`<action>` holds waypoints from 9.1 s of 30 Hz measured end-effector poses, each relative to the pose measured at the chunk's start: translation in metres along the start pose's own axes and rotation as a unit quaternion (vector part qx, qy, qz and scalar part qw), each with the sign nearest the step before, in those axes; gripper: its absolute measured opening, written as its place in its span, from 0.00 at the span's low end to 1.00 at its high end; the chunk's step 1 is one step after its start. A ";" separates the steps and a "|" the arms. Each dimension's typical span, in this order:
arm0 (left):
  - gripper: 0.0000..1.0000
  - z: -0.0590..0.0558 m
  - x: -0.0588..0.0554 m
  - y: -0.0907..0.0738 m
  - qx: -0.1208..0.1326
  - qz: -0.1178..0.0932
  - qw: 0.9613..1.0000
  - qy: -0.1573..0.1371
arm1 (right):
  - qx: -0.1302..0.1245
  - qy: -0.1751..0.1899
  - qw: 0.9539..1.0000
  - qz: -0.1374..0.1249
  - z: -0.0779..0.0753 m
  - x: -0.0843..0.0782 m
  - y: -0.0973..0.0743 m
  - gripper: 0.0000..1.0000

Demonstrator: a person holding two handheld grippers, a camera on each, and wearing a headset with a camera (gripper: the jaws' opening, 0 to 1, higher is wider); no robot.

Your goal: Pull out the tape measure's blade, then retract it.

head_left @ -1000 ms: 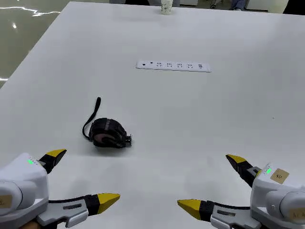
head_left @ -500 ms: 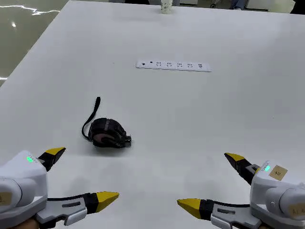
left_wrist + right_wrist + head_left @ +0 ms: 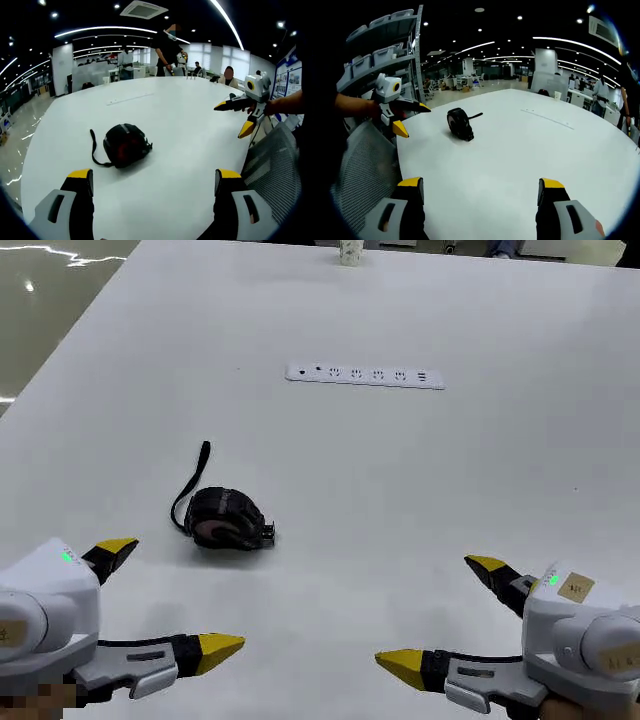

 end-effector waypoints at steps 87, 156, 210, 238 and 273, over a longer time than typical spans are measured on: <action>0.48 0.069 0.048 0.066 -0.100 0.131 0.954 0.250 | 0.151 -0.272 0.945 0.103 -0.005 0.083 0.130 0.25; 0.25 0.067 0.046 0.084 -0.157 0.184 0.910 0.338 | 0.206 -0.318 0.915 0.135 0.022 0.101 0.180 0.10; 0.24 0.067 0.047 0.086 -0.149 0.189 0.912 0.333 | 0.199 -0.328 0.912 0.148 0.005 0.091 0.170 0.09; 0.24 0.069 0.046 0.084 -0.152 0.191 0.910 0.334 | 0.193 -0.315 0.914 0.165 -0.017 0.075 0.151 0.09; 0.25 0.072 0.046 0.084 -0.152 0.195 0.909 0.337 | 0.186 -0.305 0.916 0.179 -0.045 0.051 0.129 0.09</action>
Point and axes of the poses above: the centre of the closed fingertips' face, and the gripper's own axes: y roughly forward along the fingers, z roughly to its left, x roughly out of its top, the point moved 3 cm from there along -y, roughly backward along the fingers, and after that the axes turned 15 degrees about z, right-handed, at the moved point
